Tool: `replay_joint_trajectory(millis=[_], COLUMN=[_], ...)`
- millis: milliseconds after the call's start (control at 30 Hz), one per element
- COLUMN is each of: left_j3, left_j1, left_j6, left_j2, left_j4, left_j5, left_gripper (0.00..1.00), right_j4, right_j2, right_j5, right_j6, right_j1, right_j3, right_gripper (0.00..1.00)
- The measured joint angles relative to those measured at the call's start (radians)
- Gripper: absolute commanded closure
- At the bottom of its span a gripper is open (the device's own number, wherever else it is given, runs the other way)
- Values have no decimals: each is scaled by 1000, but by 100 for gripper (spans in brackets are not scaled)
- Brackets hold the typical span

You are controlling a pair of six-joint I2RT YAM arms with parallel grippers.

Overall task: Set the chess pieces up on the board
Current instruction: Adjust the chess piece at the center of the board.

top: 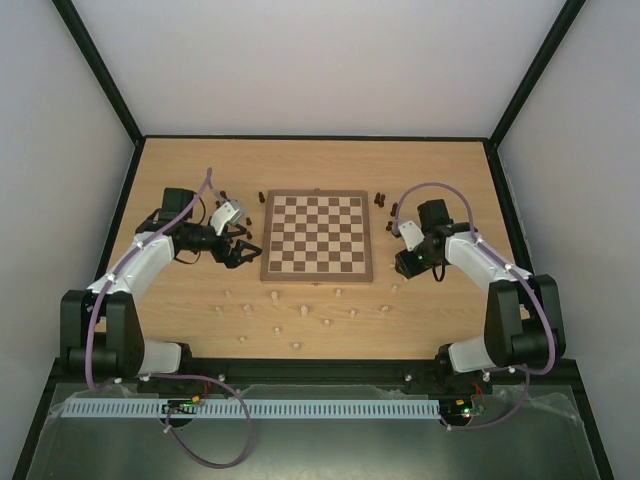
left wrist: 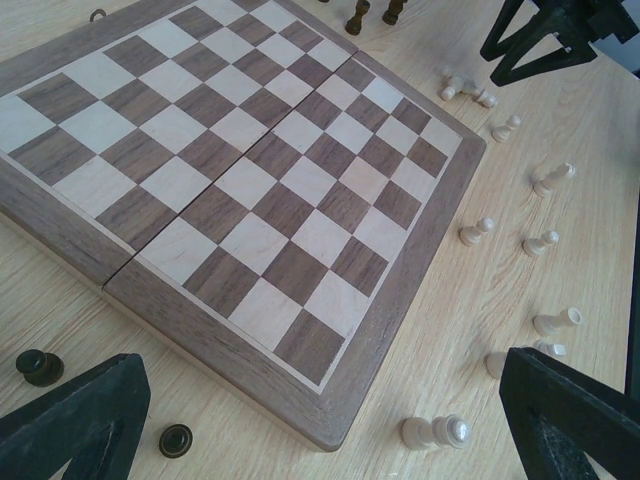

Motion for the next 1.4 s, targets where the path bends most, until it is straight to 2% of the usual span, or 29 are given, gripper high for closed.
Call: replay_joint_trajectory(millis=[433, 567, 667, 700, 800, 933, 1000, 1033, 1167, 1300, 1400], left_j3=[0, 0, 0, 0, 0, 0, 0, 0, 12, 13, 13], left_j1=[0, 0, 0, 0, 0, 0, 0, -2, -5, -5, -5], left_j6=[4, 4, 4, 4, 4, 5, 6, 7, 11, 15, 19], left_j2=[3, 3, 3, 3, 6, 11, 11, 13, 28, 29, 29], left_j4=[-3, -3, -3, -3, -3, -4, -3, -3, -9, -12, -17], left_j5=[3, 3, 3, 3, 3, 3, 3, 3, 4, 5, 6], left_gripper=[1, 1, 1, 1, 1, 1, 1, 1, 1, 1, 1], right_j4=[60, 60, 72, 78, 90, 83, 84, 84, 88, 80, 80], right_j2=[106, 140, 151, 152, 150, 101, 56, 37, 48, 34, 56], right_j5=[99, 106, 120, 126, 137, 123, 112, 111, 111, 90, 100], right_j6=[41, 39, 35, 39, 39, 32, 27, 23, 11, -8, -15], right_j1=[0, 0, 0, 0, 0, 0, 0, 0, 0, 1, 3], right_j3=[-9, -6, 3, 3, 3, 0, -3, -1, -4, -18, -19], right_gripper=[59, 70, 89, 92, 93, 86, 96, 98, 86, 91, 91])
